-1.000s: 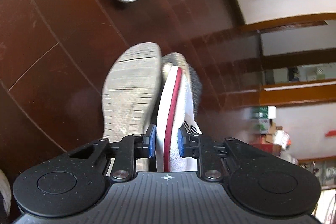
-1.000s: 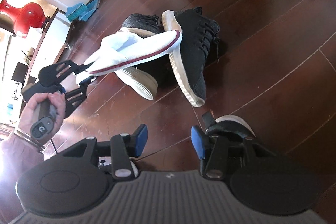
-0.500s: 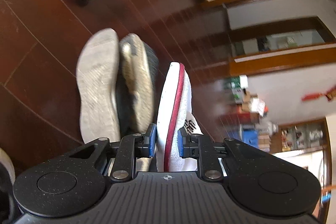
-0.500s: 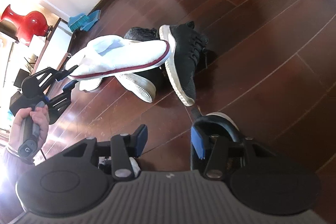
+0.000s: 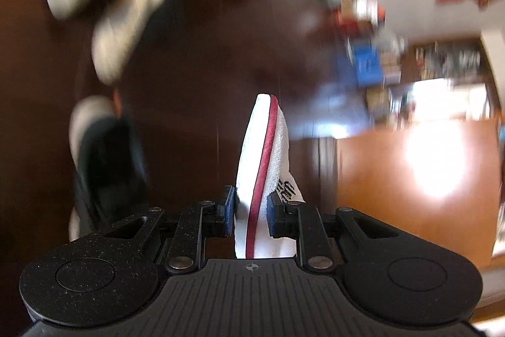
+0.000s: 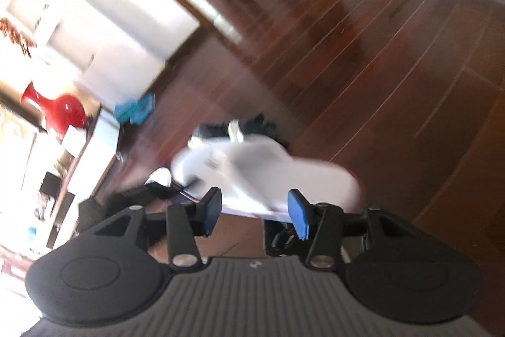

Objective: Organize scattered shoes
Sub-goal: 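Lift and carry the white slipper with the left tool toward the right tool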

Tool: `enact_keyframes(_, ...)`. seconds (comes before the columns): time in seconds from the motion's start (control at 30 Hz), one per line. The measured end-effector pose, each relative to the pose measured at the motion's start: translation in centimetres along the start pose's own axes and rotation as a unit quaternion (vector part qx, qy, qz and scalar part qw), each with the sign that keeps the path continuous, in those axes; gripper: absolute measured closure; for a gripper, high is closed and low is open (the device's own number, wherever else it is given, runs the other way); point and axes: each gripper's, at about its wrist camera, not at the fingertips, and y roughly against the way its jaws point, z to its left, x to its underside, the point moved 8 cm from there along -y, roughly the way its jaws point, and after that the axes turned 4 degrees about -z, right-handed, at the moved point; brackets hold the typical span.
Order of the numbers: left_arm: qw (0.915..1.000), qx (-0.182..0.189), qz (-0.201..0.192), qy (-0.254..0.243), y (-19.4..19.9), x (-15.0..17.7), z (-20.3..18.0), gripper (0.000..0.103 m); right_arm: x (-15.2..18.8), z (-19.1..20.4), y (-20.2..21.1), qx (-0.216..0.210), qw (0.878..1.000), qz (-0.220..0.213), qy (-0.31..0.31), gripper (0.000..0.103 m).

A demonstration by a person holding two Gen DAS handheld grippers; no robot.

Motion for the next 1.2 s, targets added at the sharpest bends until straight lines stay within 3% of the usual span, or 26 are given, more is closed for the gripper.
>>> enact_keyframes(0.1, 0.998, -0.019, 0.056, -0.022, -5.2, 6.6, 0.4, 0.078, -0.2, -3.0, 3.0, 0.013, 0.999, -0.026, -0.033, 0.053)
enact_keyframes(0.2, 0.9947, -0.036, 0.088, -0.04, -8.9, 10.9, 1.3, 0.078, -0.6, -5.8, 4.4, 0.029, 0.995, -0.049, -0.077, 0.053)
enact_keyframes(0.43, 0.9851, -0.093, 0.116, -0.086, -14.7, 15.8, 3.6, 0.076, -1.3, -9.3, 3.6, 0.034, 0.992, -0.054, -0.105, 0.053)
enact_keyframes(0.5, 0.9817, -0.113, 0.121, -0.095, -15.3, 16.3, 4.6, 0.074, -1.3, -10.0, 2.9, 0.042, 0.992, -0.047, -0.108, 0.053)
enact_keyframes(0.63, 0.9743, -0.159, 0.122, -0.102, -15.5, 16.2, 6.9, 0.053, -1.2, -11.6, 1.9, 0.055, 0.991, -0.033, -0.121, 0.053)
enact_keyframes(0.8, 0.9682, -0.19, 0.122, -0.107, -14.3, 15.2, 9.3, 0.043, -0.2, -13.6, 1.4, 0.076, 0.988, -0.012, -0.135, 0.053)
enact_keyframes(0.93, 0.9629, -0.207, 0.119, -0.126, -12.9, 14.9, 10.1, 0.028, 1.2, -15.3, 1.8, 0.11, 0.982, 0.003, -0.154, 0.053)
enact_keyframes(1.2, 0.9539, -0.229, 0.101, -0.166, -7.7, 13.6, 9.4, 0.021, 3.6, -16.6, 1.3, 0.162, 0.971, 0.028, -0.173, 0.053)
